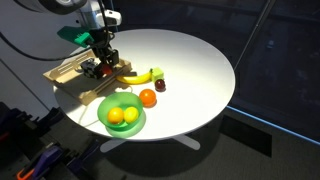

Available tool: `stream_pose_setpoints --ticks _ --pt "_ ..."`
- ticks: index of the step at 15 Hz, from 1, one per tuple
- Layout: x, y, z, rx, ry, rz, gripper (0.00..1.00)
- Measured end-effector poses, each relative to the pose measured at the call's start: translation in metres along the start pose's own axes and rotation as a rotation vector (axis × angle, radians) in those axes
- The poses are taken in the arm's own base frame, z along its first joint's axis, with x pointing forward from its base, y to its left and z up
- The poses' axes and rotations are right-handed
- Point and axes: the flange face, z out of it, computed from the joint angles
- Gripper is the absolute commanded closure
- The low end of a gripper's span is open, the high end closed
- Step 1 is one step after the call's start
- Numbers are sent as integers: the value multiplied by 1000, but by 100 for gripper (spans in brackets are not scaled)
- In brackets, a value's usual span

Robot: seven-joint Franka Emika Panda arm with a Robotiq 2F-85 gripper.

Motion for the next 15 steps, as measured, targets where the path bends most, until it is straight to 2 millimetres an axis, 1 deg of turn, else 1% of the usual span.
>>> stream_pose_setpoints --ticks 3,8,15 --pt "5 8 3 -1 -4 21 69" --pt "10 24 16 -6 -20 50 69" --pt "8 47 29 3 -40 100 69"
